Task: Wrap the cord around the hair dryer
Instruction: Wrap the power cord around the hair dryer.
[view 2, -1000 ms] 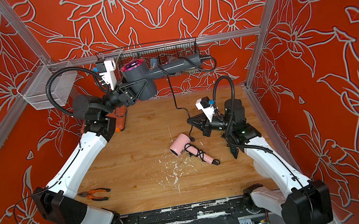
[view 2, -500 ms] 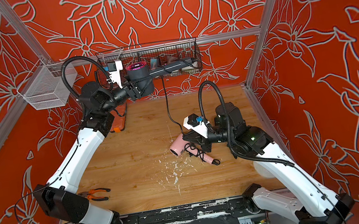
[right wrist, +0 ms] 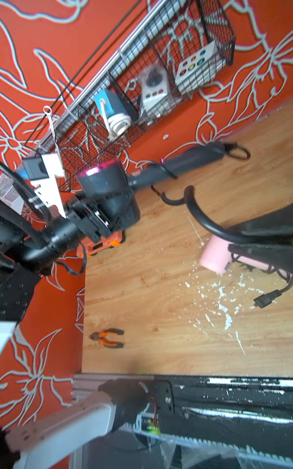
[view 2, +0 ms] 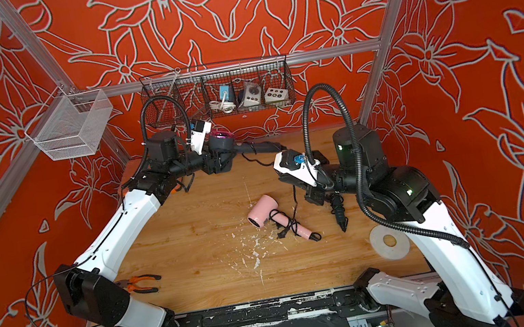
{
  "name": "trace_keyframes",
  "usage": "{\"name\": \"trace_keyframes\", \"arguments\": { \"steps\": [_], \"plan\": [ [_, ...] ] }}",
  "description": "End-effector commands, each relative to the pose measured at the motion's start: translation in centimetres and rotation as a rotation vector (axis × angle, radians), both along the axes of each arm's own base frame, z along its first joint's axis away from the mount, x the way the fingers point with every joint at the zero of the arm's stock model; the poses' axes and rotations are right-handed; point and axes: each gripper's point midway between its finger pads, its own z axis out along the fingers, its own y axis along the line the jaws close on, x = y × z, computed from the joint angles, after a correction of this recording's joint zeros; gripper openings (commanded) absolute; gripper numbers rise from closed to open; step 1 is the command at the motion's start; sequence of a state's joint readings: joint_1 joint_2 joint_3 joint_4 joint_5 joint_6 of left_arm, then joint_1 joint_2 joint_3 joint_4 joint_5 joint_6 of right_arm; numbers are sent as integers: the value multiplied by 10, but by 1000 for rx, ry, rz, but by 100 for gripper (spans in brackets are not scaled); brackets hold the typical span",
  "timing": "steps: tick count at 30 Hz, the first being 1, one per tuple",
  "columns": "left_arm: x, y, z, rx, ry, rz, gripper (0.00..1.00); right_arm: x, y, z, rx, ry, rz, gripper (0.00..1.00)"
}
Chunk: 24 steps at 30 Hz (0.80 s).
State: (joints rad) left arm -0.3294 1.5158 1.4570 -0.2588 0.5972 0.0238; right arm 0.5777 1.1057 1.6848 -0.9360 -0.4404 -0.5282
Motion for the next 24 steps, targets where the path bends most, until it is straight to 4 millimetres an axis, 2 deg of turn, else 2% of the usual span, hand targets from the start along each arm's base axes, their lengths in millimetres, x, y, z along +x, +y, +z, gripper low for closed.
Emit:
{"name": "trace_keyframes", "arguments": {
  "steps": [1, 3, 6, 12, 14, 18, 21, 24],
  "plan": [
    [-38, 1, 7, 56, -54, -66, 0, 15, -13, 12, -101, -111, -63, 0],
    [-57, -1, -3, 76, -30, -105, 0, 25, -16, 15, -147, -142, -90, 0],
    [-83, -2, -7, 85, -6, -163, 0, 38, -19, 21, -205, -172, -119, 0],
    [-144, -19, 8, 18, 9, -360, 0, 63, -14, 20, -257, -206, -139, 0],
    [-163, -25, 19, -29, -1, -443, 0, 70, -8, 17, -229, -185, -122, 0],
    [-195, -29, 56, -165, -57, -583, 0, 83, 1, 12, -116, -110, -76, 0],
    [-211, -30, 83, -253, -84, -672, 0, 93, 4, 14, 27, -47, -25, 0],
    [-215, -33, 108, -337, -110, -727, 0, 105, 8, 10, 125, 15, 14, 0]
  ]
}}
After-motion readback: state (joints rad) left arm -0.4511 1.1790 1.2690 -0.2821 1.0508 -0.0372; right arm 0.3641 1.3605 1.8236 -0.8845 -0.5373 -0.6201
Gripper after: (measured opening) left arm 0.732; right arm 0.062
